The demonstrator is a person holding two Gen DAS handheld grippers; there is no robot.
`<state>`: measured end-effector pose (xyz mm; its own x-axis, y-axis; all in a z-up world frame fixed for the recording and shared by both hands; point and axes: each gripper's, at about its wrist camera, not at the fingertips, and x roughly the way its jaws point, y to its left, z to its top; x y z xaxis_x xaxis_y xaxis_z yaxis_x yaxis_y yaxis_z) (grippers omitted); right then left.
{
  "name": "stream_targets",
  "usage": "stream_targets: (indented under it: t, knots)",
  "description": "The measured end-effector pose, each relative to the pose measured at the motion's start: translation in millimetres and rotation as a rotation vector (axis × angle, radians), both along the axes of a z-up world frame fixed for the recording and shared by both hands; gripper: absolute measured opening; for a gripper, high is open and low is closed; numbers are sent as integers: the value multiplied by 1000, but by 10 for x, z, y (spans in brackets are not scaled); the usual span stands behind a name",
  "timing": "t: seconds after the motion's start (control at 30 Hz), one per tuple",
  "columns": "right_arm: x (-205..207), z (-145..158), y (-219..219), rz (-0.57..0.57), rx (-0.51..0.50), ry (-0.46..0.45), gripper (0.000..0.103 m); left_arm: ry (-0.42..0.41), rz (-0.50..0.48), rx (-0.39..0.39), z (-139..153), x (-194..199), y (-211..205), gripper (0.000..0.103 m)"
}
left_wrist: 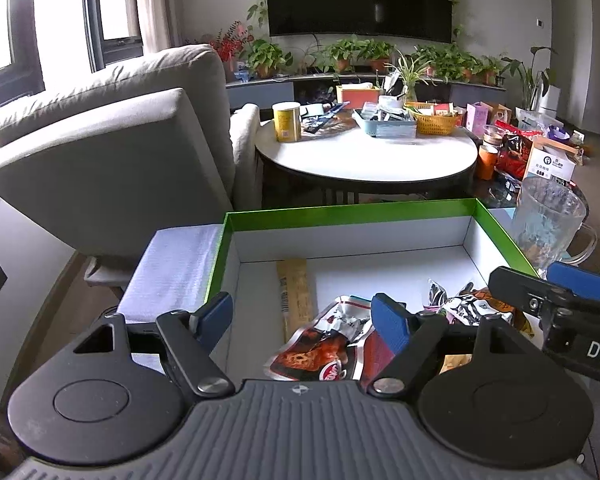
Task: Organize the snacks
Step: 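Open both tools to drop the packets into the green box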
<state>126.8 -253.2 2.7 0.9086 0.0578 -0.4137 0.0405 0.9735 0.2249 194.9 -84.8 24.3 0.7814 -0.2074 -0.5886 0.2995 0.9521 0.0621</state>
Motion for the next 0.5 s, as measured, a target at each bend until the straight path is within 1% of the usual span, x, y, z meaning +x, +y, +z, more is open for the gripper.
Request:
stream_targets:
  t: [0.33, 0.5]
  knots:
    - [-174, 3, 1, 3, 9, 3, 48, 13, 13, 7, -16, -246, 173, 74]
    - [-284, -27, -16, -4, 19, 6, 48, 47, 8, 18, -96, -403, 274, 75]
